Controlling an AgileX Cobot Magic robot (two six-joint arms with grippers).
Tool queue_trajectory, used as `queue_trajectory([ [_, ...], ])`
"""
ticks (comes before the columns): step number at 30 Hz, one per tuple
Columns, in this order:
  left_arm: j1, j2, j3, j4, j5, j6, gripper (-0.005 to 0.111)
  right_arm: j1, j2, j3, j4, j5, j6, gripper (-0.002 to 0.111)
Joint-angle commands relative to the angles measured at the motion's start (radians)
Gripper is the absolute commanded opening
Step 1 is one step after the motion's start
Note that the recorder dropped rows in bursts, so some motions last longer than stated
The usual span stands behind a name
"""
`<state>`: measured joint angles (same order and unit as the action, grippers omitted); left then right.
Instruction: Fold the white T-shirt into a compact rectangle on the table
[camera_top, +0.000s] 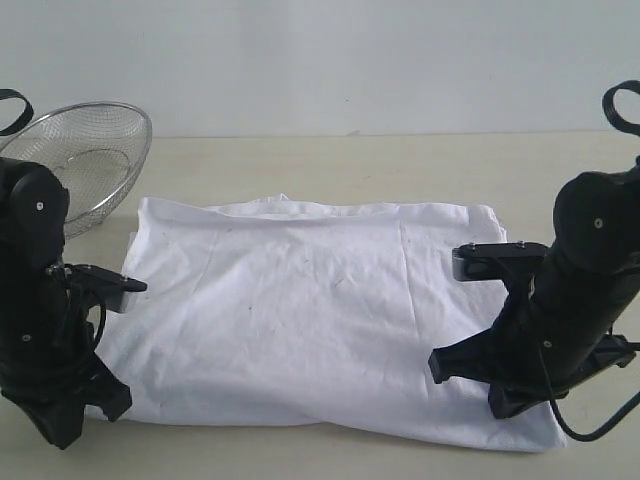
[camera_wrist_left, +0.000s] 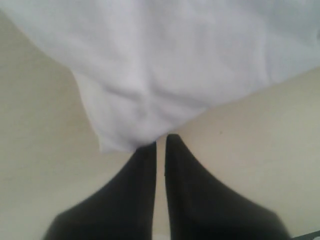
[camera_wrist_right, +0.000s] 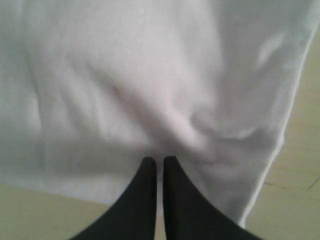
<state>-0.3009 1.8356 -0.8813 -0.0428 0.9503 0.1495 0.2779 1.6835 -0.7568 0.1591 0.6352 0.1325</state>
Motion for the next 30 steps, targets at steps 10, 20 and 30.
queue_trajectory([
  [10,0.0,-0.052,0.003,0.028,-0.024,-0.042,0.004,-0.002,0.004,0.011,-0.2,0.019,0.15,0.0],
  [20,0.0,-0.228,0.003,-0.083,-0.056,0.011,0.004,-0.002,0.004,0.011,-0.2,0.007,0.158,0.0],
  [30,0.0,-0.225,0.003,-0.109,-0.269,0.011,0.004,-0.002,0.004,0.011,-0.2,0.025,0.156,0.0],
])
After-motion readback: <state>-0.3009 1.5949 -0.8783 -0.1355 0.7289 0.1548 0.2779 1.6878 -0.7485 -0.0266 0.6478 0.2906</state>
